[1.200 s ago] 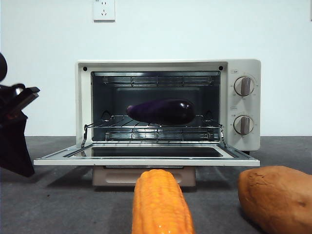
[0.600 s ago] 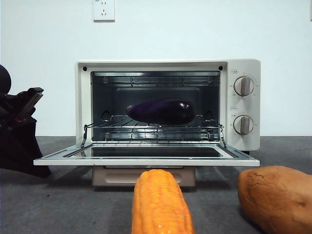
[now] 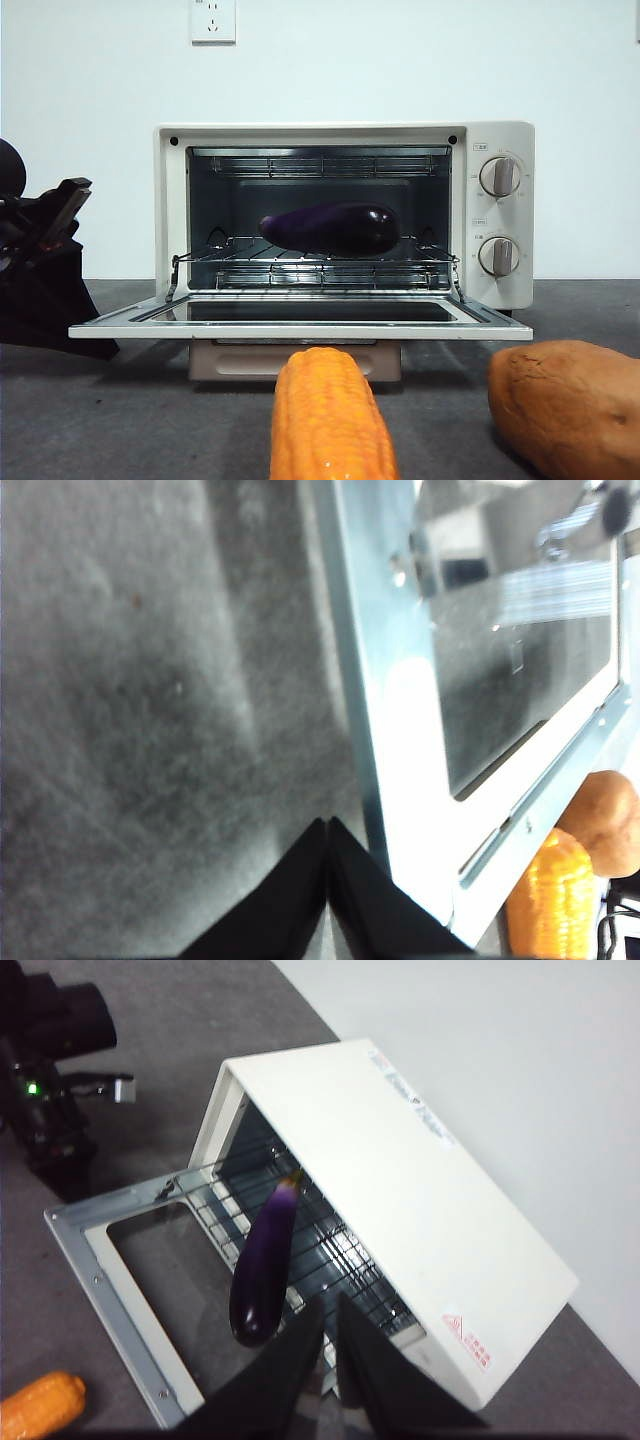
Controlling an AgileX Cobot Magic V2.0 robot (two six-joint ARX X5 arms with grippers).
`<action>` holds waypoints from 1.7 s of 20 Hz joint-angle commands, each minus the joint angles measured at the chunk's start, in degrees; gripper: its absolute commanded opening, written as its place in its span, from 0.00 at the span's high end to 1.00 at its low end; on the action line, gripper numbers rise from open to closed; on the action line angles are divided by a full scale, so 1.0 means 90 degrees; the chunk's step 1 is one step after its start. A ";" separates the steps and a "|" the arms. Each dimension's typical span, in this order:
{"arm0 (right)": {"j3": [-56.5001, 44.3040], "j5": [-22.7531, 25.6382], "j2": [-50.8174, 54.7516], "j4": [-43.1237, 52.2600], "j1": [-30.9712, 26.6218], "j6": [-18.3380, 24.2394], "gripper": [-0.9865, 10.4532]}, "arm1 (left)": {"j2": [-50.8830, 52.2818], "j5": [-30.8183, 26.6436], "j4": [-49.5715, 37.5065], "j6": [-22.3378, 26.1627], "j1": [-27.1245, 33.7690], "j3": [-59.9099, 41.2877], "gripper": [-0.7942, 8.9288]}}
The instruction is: Take the eggplant from the table,put the eggplant in the oven
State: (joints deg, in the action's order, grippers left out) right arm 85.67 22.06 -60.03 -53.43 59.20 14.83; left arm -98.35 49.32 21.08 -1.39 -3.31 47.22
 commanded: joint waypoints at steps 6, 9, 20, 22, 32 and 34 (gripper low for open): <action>0.0109 -0.0024 -0.0046 -0.0372 0.0075 -0.0369 0.91 | -0.0114 0.1052 -0.0340 0.0080 0.0124 0.0061 0.91; 0.0109 -0.0029 -0.0017 -0.0607 0.0075 -0.0534 0.91 | -0.0114 0.1467 -0.0323 0.0058 0.0236 0.0175 0.91; 0.0049 -0.1853 -0.0022 -0.1149 0.0075 -0.1090 0.91 | -0.0112 0.2803 -0.0270 -0.1107 0.0775 0.1831 0.91; -0.0102 -0.2212 -0.0022 -0.1037 0.0075 -0.1035 0.91 | -0.0068 0.2883 -0.0002 -0.1350 0.0835 0.2348 0.91; -0.2387 -0.1049 -0.0024 -0.0335 -0.0525 0.0019 0.91 | 0.2239 -0.0954 0.2378 0.0498 0.0447 0.3206 0.91; -0.2839 -0.0712 -0.0024 0.0041 -0.0950 -0.0211 0.91 | 0.2771 -0.1758 0.2361 0.0532 0.0267 0.3150 0.91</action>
State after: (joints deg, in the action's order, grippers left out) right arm 60.45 14.37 -59.88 -54.68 51.40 13.19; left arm -74.02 37.98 42.59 0.71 -0.73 74.94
